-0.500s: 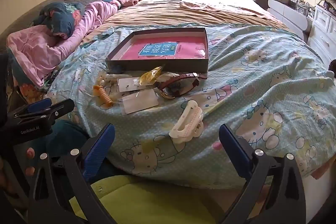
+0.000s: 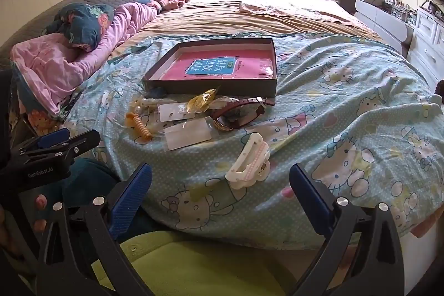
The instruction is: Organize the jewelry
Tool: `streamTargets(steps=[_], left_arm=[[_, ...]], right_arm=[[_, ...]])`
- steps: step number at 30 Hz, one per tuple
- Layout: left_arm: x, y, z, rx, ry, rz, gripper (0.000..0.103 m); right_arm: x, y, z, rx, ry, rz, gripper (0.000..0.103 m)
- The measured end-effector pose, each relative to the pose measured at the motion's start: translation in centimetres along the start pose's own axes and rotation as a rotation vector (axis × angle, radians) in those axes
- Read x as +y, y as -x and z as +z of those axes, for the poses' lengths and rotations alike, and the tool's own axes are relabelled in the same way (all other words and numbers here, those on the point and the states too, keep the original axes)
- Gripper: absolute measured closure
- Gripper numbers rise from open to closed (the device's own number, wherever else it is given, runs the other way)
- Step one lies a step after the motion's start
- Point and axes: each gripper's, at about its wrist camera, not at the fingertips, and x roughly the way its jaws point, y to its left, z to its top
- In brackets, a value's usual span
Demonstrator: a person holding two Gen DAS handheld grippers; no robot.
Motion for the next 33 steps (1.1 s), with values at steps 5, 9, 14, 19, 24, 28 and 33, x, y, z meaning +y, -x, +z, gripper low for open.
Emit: streamTargets(steps=[5, 9, 14, 19, 24, 28, 33], left_arm=[[0.4, 0.1, 0.0, 0.000, -0.002, -0.007, 0.009], [0.5, 0.3, 0.0, -0.004, -0.003, -0.004, 0.009], [0.5, 0.5, 0.1, -0.005, -0.005, -0.002, 0.009], [0.7, 0.7, 0.2, -0.007, -0.004, 0.000, 0.009], [0.7, 0.6, 0.2, -0.008, -0.005, -0.002, 0.009], [0.8, 0.7, 0.3, -0.010, -0.004, 0.001, 0.009], [0.8, 0.7, 0.2, -0.010, -0.005, 0.001, 0.009]], right_arm=[[0.2, 0.2, 0.2, 0.001, 0.002, -0.001, 0.004], [0.1, 0.1, 0.2, 0.001, 0.002, 0.000, 0.004], [0.4, 0.2, 0.1, 0.000, 0.005, 0.000, 0.004], [0.4, 0.3, 0.0, 0.000, 0.007, 0.001, 0.004], [0.6, 0.4, 0.0, -0.001, 0.009, 0.002, 0.004], [0.7, 0.4, -0.1, -0.001, 0.011, 0.003, 0.004], [0.9, 0.6, -0.1, -0.004, 0.011, 0.003, 0.004]])
